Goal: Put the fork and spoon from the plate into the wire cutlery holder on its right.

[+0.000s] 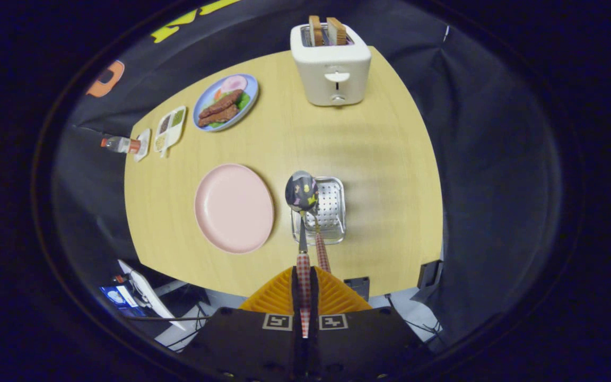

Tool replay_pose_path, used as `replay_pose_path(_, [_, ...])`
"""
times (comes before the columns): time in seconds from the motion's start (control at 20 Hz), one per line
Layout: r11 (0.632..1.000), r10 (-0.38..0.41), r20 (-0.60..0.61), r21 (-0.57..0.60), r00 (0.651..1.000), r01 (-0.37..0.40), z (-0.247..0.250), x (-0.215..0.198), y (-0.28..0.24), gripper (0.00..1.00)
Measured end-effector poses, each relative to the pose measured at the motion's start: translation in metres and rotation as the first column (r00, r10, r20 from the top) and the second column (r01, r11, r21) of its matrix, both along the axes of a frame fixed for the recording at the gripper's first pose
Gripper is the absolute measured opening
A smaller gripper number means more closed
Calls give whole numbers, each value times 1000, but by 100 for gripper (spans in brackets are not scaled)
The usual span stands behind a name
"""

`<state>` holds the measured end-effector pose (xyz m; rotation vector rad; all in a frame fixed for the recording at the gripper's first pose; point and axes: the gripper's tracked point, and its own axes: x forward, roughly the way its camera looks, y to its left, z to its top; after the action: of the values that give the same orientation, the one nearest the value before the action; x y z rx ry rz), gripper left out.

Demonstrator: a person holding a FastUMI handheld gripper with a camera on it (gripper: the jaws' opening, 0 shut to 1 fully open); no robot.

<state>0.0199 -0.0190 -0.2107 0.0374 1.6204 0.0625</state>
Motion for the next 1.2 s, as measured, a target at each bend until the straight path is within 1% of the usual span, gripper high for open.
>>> replay_pose_path(0.3, [999,5,-124,-37,992,-10,-10,-5,-4,3])
replay_pose_path(0.4, [999,15,-126,-50,992,-21,-9,-3,-6,3])
replay_pose_path(0.55, [998,33,-144,-56,989,-41,-5,-12,-13,3])
replay_pose_path(0.65, [999,23,-184,-41,983,-31,-4,-20,-12,3])
replay_pose_path(0.7, [999,7,-201,-30,979,-14,-3,-22,-10,3])
replay_pose_path(0.8, [999,-23,-234,-30,972,17,-5,-21,-7,3])
replay_pose_path(0.95, [999,-43,-285,-22,958,38,-8,-17,-1,3])
replay_pose_path(1.2, [999,-41,-333,-32,942,32,-16,-9,9,3])
